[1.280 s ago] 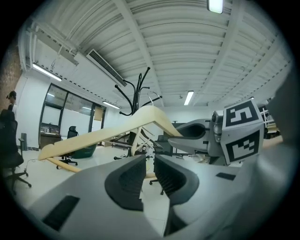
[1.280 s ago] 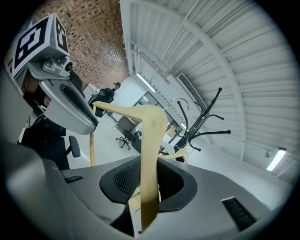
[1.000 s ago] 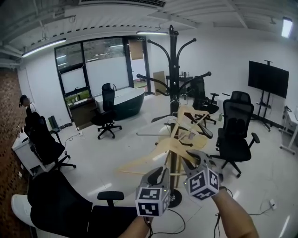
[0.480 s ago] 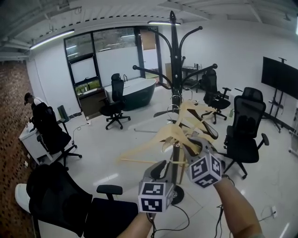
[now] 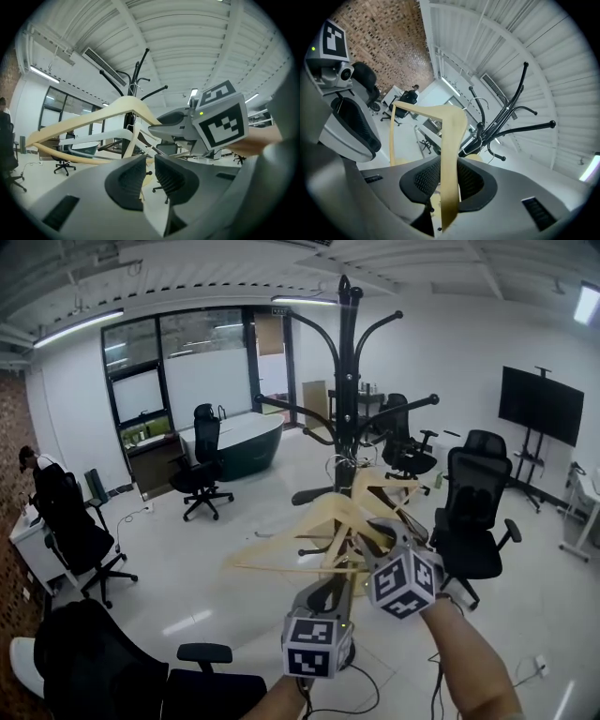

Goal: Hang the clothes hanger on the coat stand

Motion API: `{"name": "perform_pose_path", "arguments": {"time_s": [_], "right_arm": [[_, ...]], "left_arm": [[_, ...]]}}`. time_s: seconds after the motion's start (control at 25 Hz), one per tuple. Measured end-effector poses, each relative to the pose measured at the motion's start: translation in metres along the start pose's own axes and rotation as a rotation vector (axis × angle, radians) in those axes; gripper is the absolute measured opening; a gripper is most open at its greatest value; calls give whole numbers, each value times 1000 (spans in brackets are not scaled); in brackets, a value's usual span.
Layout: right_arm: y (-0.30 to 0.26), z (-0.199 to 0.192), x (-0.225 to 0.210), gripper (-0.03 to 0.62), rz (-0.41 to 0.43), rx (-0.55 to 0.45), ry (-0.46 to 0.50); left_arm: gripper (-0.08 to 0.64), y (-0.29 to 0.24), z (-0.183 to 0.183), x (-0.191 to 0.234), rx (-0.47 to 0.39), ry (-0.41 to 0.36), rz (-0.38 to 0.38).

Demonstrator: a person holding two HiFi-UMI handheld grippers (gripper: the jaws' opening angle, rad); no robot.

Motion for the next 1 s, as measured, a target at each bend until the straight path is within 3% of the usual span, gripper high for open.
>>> {"name": "perform_pose_path", "arguments": {"time_s": [0.32, 0.56, 1.0], "right_arm": [[-23, -48, -37, 80, 16, -10, -8], [-32, -107, -71, 80, 53, -50, -48], [-58, -175, -78, 80, 108, -47, -78]], "left_arm": [[69, -54, -18, -14, 20, -2, 1], [69, -115, -42, -45, 42, -5, 33], [69, -174, -83, -57, 92, 22, 49]]}}
Point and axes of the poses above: the fingertips, and each gripper's own axes: y backward along the fingers, x to its left, z out of its top, the point moved 9 cm from there along y, backward along the fingers, and after that the axes turned 14 degrees about -x, right-handed, at the moved point
